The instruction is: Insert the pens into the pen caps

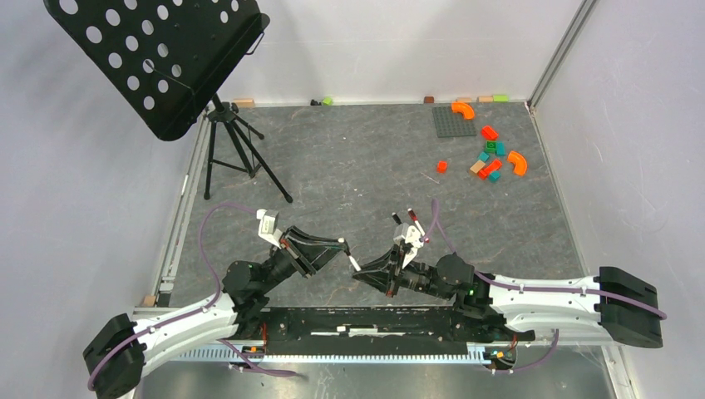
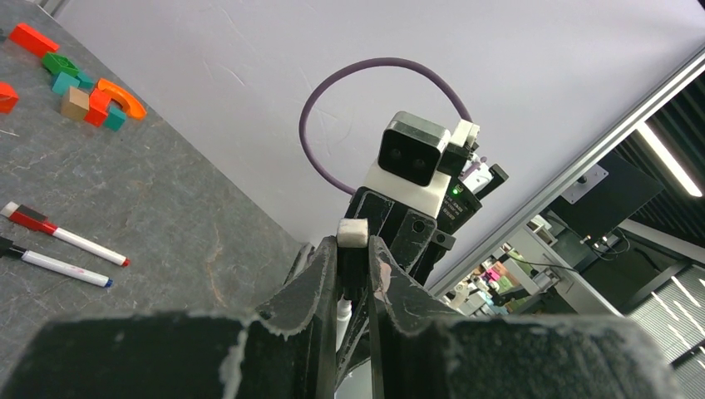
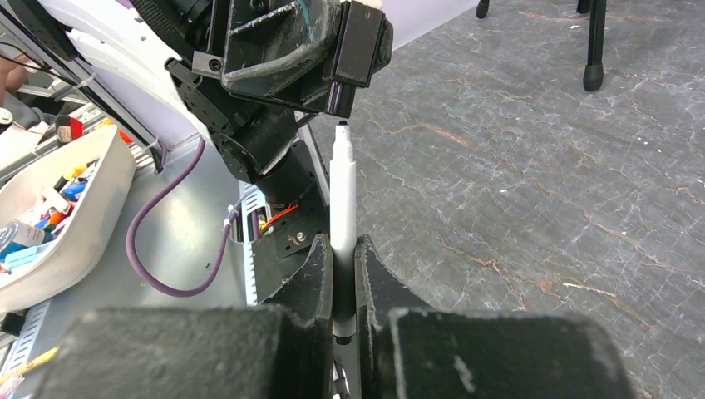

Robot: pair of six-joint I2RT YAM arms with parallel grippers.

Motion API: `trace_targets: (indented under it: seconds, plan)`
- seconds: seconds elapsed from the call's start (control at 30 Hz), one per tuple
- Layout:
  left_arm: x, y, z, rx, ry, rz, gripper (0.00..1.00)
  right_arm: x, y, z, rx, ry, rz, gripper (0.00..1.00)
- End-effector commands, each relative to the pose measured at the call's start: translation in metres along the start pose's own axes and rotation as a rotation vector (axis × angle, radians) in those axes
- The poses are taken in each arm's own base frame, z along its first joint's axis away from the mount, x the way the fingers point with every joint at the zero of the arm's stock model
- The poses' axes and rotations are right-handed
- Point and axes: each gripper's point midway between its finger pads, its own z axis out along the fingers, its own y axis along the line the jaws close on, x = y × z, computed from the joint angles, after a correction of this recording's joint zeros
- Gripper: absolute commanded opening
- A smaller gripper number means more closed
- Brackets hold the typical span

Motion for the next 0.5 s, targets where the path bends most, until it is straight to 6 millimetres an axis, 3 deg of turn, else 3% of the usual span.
trace_targets:
  seconds: [0.0, 0.47]
  plan:
    - [-0.0043, -0.0116, -0.0008, 0.048, -0.017, -0.018, 0.02, -0.0269, 0.0089, 0.0042, -0.014, -0.069, -0.020, 0.00]
    - [-0.0006, -0.0067, -0.0009, 0.034, -0.007, -0.019, 0.02, -0.0311, 0.0096, 0.0071, -0.010, -0.071, -0.022, 0.00]
